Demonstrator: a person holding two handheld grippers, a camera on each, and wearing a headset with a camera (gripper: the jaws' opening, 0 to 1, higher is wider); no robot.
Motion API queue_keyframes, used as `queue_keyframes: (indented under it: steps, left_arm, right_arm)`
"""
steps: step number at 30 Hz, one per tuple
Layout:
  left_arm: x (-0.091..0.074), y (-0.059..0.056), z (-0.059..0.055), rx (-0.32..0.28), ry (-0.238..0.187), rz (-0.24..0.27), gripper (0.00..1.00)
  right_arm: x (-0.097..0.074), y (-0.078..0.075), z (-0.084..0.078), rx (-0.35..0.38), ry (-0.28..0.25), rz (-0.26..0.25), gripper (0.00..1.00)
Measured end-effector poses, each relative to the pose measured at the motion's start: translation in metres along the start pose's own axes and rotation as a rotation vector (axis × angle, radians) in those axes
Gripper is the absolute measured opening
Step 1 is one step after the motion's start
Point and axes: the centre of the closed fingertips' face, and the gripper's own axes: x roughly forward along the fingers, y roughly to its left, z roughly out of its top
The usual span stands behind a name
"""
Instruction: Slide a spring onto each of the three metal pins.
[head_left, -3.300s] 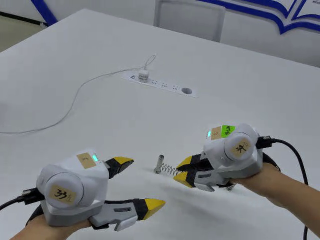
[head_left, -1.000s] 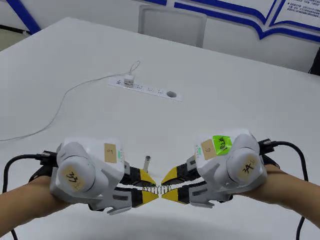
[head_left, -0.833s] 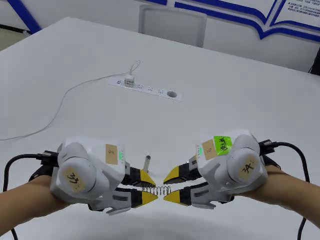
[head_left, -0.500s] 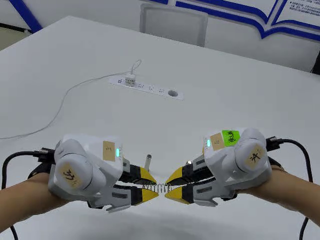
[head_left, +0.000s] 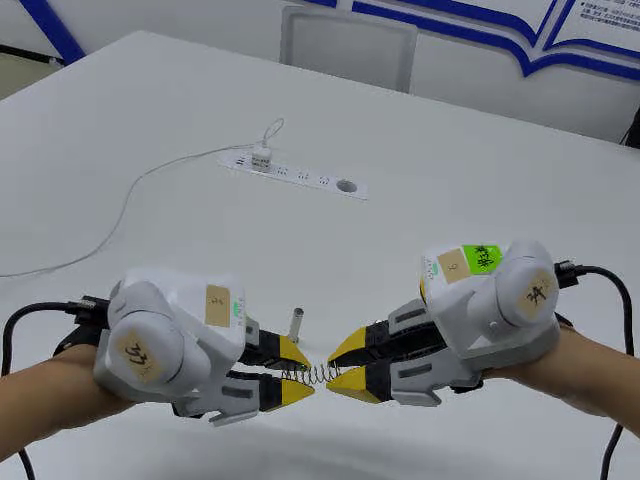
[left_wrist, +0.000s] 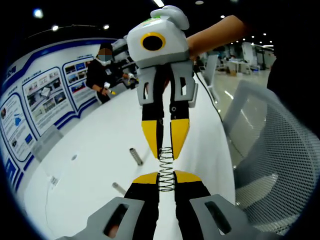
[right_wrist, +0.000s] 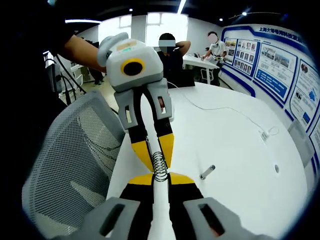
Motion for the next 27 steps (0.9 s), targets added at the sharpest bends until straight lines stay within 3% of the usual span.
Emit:
queue_keyframes:
  steps: [13, 24, 27]
  left_arm:
    - [0.002, 0.003, 0.008, -0.03, -0.031, 0.02, 0.1]
    - [0.0, 0.007, 0.01, -0.065, -0.052, 0.036, 0.1]
    - [-0.002, 0.011, 0.01, -0.1, -0.059, 0.045, 0.11]
  right_arm:
    - [-0.002, 0.002, 0.029, 0.034, -0.115, 0.003, 0.11]
    - [-0.002, -0.001, 0.034, 0.043, -0.125, -0.017, 0.11]
    - [-0.001, -0.004, 0.035, 0.046, -0.125, -0.028, 0.1]
